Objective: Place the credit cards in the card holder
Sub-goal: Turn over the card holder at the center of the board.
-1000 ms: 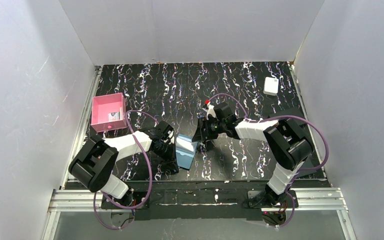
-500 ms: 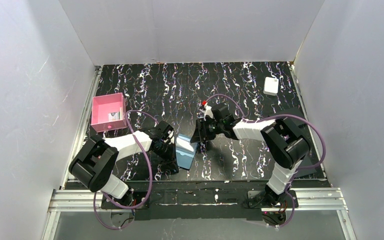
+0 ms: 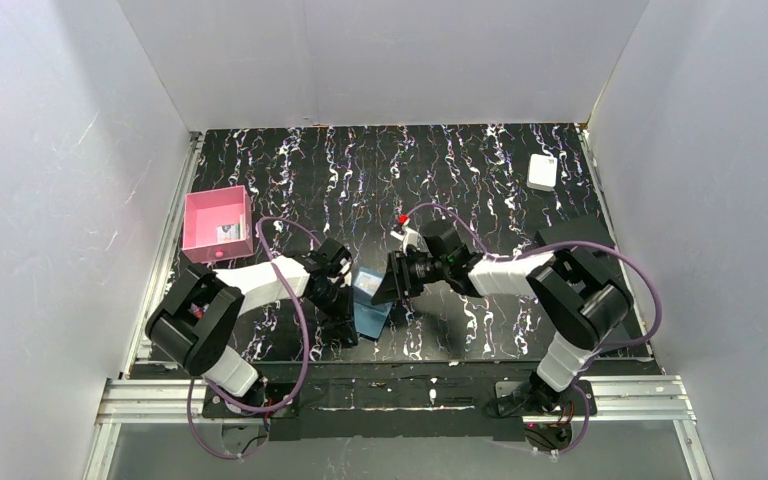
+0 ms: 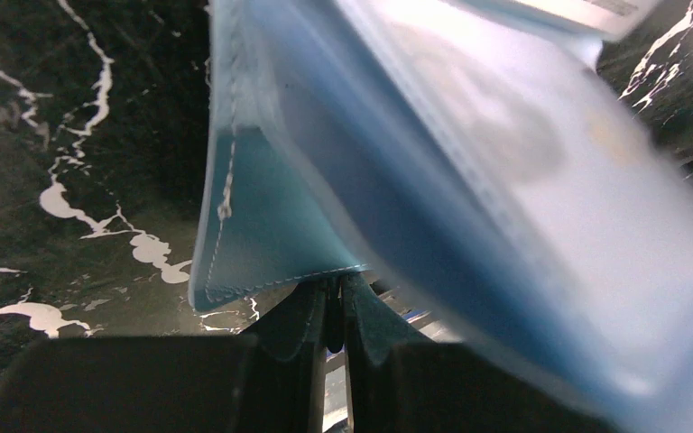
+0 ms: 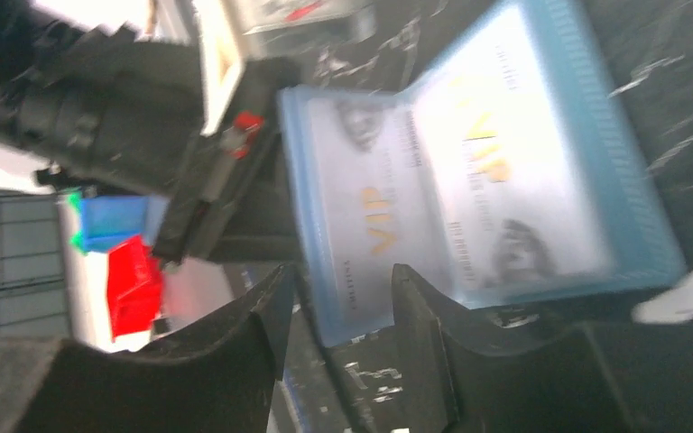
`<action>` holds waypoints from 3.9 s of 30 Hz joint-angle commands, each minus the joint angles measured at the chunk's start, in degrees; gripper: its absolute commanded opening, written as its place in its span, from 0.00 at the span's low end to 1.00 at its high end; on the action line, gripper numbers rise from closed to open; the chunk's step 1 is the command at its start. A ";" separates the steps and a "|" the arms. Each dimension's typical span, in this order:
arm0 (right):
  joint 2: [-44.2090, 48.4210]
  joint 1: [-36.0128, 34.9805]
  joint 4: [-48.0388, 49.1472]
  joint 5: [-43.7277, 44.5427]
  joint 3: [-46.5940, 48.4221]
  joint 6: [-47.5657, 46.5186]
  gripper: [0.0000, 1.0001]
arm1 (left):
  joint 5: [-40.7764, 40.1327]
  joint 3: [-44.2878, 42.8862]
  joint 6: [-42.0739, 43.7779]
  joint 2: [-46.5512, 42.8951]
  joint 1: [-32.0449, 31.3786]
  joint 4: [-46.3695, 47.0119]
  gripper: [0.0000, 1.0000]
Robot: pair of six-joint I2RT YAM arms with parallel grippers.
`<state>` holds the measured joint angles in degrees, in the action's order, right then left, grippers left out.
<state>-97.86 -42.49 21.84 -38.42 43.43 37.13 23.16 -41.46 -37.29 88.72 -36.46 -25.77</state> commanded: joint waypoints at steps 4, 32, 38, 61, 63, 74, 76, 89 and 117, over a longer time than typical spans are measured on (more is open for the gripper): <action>6.48 -4.13 9.41 -4.79 -6.13 7.72 0.57 | -15.08 -1.39 4.90 6.20 -0.80 -0.23 0.00; 21.78 -5.13 -30.20 32.47 0.70 -7.31 0.30 | -9.28 -4.43 -0.79 -17.08 -0.80 -6.73 0.45; 17.03 -7.94 -18.87 24.60 -1.43 -2.72 0.15 | -7.18 -2.30 -4.08 -14.53 -0.79 -0.28 0.36; 11.35 -7.95 -15.49 30.29 -6.76 -2.04 0.05 | -5.16 0.26 -6.30 -5.97 -1.75 8.00 0.34; 11.12 -7.95 -15.15 30.07 -6.87 -1.92 0.05 | -5.19 0.35 -6.45 -5.81 -1.87 7.79 0.36; 10.51 -7.95 -14.59 29.80 -7.10 -1.85 0.05 | -5.83 1.36 -7.20 -6.94 -2.40 8.13 0.42; 10.32 -7.95 -14.59 29.57 -7.00 -1.89 0.05 | -5.48 1.06 -7.30 -6.27 -2.48 8.57 0.42; 10.25 -7.94 -13.84 28.44 -7.21 -1.54 0.04 | -3.62 -0.59 -8.04 -9.42 -4.33 12.03 0.36; 18.32 -7.43 -20.86 31.21 -4.41 -1.45 0.37 | -3.00 -4.61 -6.75 -4.63 -6.04 13.03 0.45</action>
<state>-83.13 -50.26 2.36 -8.72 36.90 35.88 19.20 -43.94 -44.97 83.71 -42.15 -12.45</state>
